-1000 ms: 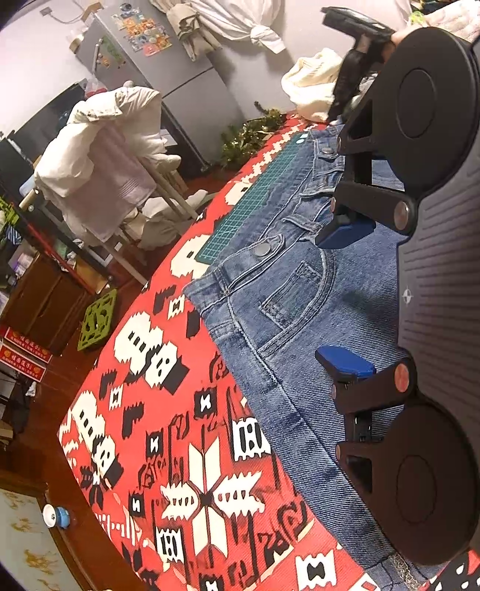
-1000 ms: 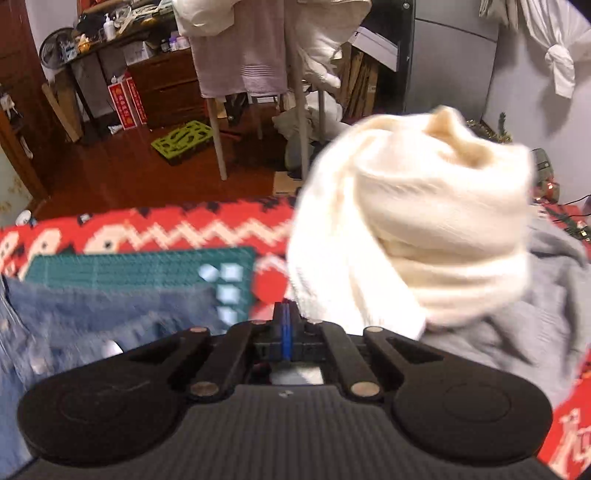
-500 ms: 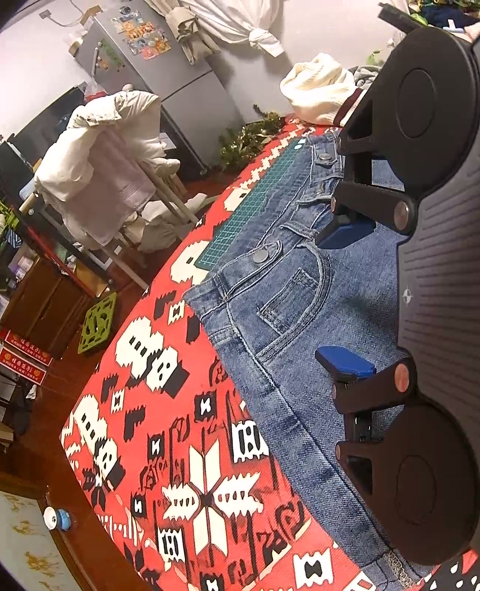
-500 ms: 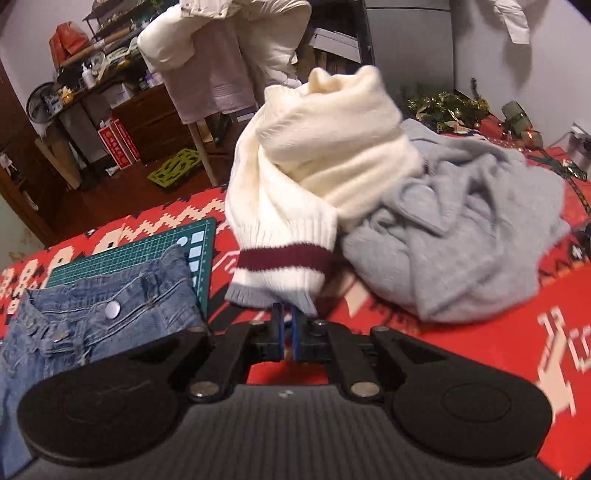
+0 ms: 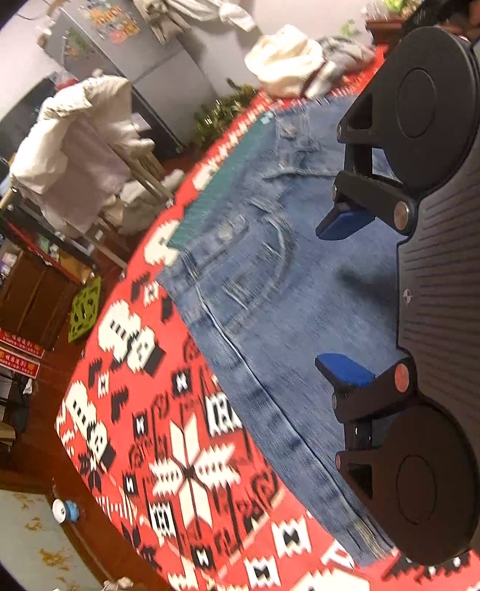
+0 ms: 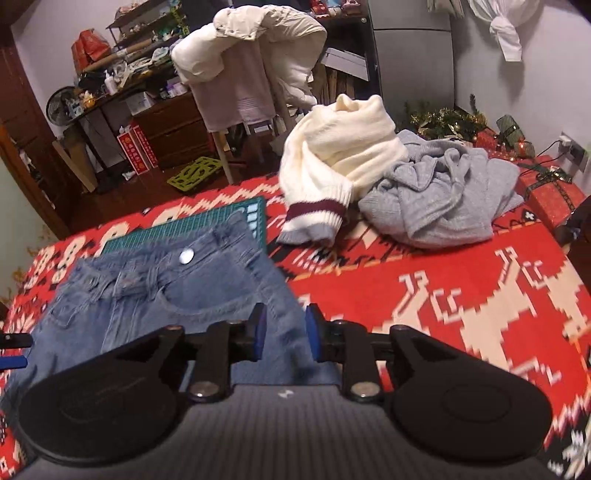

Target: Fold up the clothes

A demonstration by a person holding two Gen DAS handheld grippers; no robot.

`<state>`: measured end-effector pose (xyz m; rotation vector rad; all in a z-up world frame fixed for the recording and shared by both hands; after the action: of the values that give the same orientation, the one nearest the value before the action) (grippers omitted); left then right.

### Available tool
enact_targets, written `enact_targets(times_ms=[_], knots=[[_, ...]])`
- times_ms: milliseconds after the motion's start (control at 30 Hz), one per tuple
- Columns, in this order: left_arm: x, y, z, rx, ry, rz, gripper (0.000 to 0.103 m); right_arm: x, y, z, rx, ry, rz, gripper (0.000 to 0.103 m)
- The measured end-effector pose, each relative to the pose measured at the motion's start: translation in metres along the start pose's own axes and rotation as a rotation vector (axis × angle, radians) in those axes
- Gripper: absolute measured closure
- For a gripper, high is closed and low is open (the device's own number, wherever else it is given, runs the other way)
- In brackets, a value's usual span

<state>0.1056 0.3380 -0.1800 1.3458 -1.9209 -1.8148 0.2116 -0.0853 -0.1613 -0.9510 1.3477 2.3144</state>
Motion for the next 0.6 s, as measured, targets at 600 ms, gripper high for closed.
enact_targets(times_ms=[600], knots=[[-0.014,0.008,-0.012,-0.013,-0.043,-0.066,0.035,-0.01,-0.06,0.018,-0.026,-0.081,-0.008,0.095]])
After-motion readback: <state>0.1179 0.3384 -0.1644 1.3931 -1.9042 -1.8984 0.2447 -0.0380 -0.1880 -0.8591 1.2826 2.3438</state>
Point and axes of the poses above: each gripper's, at about its wrist camera, not at the fingertips, and y roughly against the way its jaws point, z to its left, x to its underside, the point moved 4 cm from there along -y, roughly the way its jaws point, and after that the axes turned 10 degrees about -x, right-handed, at the moved point
